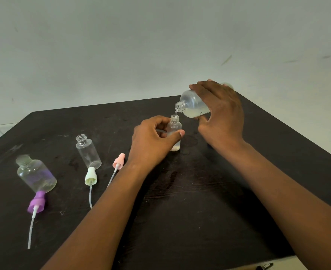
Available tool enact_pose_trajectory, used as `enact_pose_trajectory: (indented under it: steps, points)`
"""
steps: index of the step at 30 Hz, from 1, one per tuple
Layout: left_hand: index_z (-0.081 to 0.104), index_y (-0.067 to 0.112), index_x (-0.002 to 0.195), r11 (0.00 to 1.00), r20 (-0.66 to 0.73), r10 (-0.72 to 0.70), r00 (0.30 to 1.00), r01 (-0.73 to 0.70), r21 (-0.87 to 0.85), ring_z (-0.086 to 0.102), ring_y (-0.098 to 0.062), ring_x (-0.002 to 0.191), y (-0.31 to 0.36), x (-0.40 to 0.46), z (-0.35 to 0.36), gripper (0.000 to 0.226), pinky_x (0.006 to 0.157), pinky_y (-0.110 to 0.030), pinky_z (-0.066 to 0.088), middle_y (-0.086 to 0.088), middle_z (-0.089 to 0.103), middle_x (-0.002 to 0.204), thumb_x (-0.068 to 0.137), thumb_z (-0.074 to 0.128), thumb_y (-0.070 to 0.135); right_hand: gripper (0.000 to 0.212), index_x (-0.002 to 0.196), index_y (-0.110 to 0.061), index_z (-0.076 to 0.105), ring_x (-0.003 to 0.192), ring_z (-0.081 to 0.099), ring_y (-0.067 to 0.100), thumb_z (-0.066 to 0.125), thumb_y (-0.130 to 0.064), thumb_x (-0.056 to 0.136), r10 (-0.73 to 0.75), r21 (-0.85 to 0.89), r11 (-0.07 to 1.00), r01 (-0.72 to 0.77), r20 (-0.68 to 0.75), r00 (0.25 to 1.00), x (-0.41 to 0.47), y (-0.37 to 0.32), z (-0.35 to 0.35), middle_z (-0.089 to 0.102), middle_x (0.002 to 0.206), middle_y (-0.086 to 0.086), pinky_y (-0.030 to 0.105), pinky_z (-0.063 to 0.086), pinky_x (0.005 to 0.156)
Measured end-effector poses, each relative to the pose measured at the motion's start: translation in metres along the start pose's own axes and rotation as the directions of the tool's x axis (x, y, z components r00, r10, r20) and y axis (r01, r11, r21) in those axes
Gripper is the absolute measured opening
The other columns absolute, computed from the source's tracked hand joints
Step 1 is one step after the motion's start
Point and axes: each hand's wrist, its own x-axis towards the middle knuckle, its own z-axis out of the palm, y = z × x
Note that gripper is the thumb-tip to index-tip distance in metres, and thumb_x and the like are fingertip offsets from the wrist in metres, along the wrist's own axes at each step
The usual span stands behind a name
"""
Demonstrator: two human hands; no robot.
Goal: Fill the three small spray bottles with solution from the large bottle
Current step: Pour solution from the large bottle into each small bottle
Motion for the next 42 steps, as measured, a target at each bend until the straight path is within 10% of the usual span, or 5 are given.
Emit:
enact_pose_trajectory:
  steps: [42]
  points:
    - [0.079,0.032,0.101,1.000,0.005,0.008,1.000,-0.008,-0.015,0.072,-0.004,0.076,0.0003,-0.0001,0.0003,0.023,0.072,-0.017,0.051,0.016,0.076,0.087,0.082,0.090,0.040,0.077,0.139,-0.023,0.064,0.141,0.053,0.022,0.075,0.007,0.068,0.010,0.001,1.000,-0.010,0.012,1.000,-0.0009,-0.0018,-0.0012,0.064,0.141,-0.003,0.048,0.035,0.121]
